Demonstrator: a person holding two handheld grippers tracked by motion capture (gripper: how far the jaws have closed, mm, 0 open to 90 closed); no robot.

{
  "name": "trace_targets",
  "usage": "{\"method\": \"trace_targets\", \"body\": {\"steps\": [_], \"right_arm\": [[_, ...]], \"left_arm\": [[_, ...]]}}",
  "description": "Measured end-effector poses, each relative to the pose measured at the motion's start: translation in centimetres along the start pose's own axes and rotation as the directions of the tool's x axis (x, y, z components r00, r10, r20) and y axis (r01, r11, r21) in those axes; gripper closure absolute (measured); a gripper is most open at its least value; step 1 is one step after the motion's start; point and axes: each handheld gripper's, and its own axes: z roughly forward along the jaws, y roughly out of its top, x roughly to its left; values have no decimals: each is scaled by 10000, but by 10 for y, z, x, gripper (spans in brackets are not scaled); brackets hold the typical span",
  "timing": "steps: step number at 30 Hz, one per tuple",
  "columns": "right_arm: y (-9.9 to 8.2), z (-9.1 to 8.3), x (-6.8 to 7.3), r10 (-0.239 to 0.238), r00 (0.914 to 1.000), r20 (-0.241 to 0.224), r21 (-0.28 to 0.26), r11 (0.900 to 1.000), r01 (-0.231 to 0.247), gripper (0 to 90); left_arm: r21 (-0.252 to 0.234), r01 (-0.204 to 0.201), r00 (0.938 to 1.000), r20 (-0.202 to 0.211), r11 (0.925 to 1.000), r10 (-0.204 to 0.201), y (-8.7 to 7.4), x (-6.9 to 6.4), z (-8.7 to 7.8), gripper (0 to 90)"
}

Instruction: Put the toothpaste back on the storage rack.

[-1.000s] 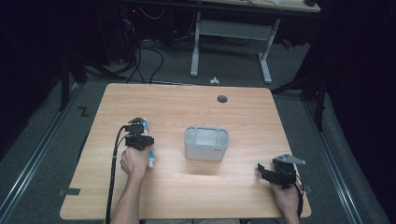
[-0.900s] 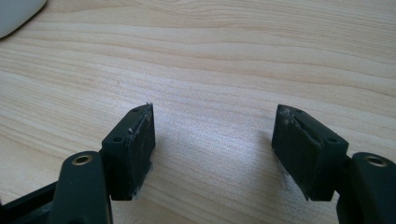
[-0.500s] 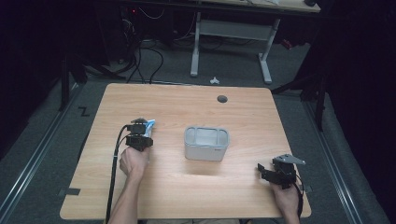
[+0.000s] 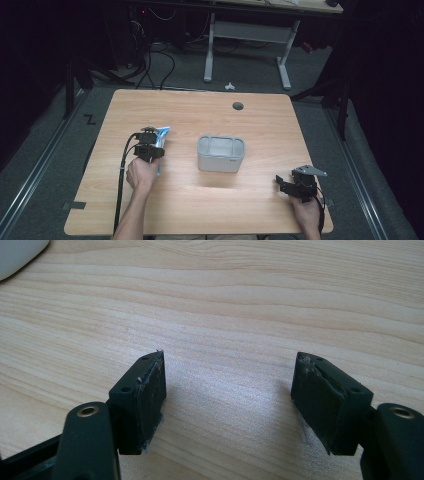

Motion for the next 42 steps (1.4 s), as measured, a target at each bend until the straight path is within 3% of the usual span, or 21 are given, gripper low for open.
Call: {"method": "trace_targets", "body": {"steps": [5, 9, 14, 25, 31, 34, 42], "right_arm": [[0, 0, 0, -17, 10000, 4, 2, 10000, 17, 305], [0, 0, 0, -18, 10000, 3, 0, 10000, 18, 305], [0, 0, 0, -18, 10000, 4, 1, 10000, 18, 306], [0, 0, 0, -18, 10000, 4, 1, 10000, 18, 306], [0, 0, 0, -4, 10000, 12, -1, 10000, 4, 306], [0, 0, 0, 1, 10000, 12, -1, 10000, -1, 306], [0, 0, 0, 3, 10000, 14, -1, 10000, -3, 306]], "left_arm": [[-213, -702, 9975, -30, 9973, 701, 3, -8, -15, 693], [-633, -927, 9950, 319, 9937, 948, 5, -15, -27, 693], [-1123, -1271, 9875, 789, 9855, 1363, 7, -22, -38, 693], [-2208, -1681, 9618, 1770, 9607, 2090, 11, -36, -67, 692], [-2502, -1876, 9515, 1937, 9498, 2389, 12, -43, -75, 689], [-2811, -2059, 9431, 1987, 9373, 2667, 11, -47, -80, 689], [-3292, -2178, 9276, 2230, 9188, 2998, 15, -59, -88, 690]]}}
